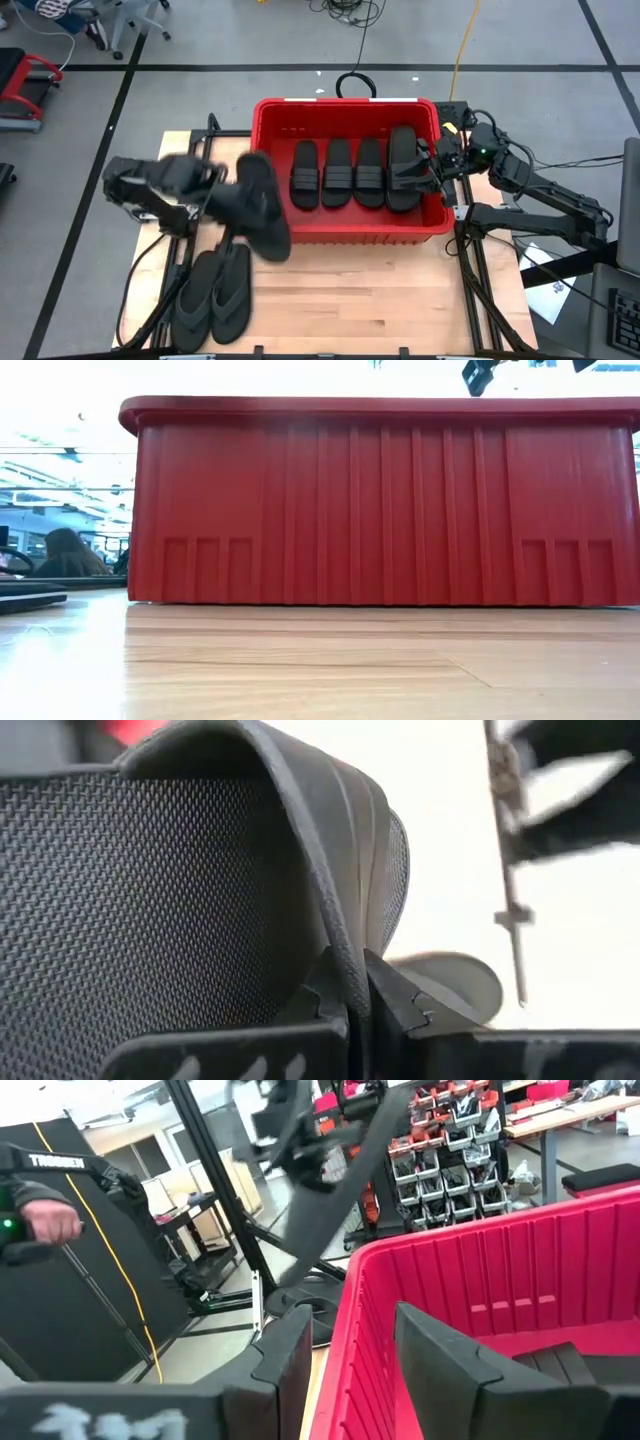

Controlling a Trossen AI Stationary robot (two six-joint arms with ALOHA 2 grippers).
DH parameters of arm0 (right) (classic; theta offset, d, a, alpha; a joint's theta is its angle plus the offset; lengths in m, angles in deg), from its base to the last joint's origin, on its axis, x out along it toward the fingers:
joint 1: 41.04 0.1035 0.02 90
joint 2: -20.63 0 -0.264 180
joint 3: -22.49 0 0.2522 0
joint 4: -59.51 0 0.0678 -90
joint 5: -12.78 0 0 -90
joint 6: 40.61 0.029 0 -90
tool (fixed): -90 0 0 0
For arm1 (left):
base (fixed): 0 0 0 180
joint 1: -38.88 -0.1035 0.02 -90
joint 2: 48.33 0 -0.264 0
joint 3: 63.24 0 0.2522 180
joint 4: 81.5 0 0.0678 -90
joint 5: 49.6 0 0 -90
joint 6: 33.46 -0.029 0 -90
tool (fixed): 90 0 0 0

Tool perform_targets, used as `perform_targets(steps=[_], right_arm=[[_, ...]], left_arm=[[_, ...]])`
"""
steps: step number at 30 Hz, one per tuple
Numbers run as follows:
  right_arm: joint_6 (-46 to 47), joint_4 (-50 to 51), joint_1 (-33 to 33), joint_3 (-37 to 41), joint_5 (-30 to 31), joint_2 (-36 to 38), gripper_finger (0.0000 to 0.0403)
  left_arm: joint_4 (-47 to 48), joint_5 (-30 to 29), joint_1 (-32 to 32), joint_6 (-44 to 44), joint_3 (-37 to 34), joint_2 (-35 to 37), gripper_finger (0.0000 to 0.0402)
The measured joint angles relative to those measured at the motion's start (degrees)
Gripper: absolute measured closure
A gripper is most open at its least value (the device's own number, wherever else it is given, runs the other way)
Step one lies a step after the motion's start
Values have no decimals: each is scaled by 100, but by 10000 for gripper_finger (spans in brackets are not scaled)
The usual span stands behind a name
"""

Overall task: Pick and place slides into bin
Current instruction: Put the black slide into the red container

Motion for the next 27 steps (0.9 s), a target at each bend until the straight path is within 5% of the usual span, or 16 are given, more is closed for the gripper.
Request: perform_targets(steps=[6,14,16,22,27], right_arm=[[158,2,0,0,0,-18,272],[168,-40,0,0,-13,-5,273],[82,-94,-2,0,-19,-2,273],[-92,-116,-19,0,-9,-1,273],[-111,198,-30,0,688,-3,273]], left_arm=[[-259,-88,-1404,-1527,862,-251,401],[-485,258,-2597,-3448,2265,-1899,401],[-1117,252,-2796,-3749,2130,-2162,401],[-2194,571,-3189,-3842,2248,-2933,401],[-2417,801,-3219,-3322,2247,-3177,401]])
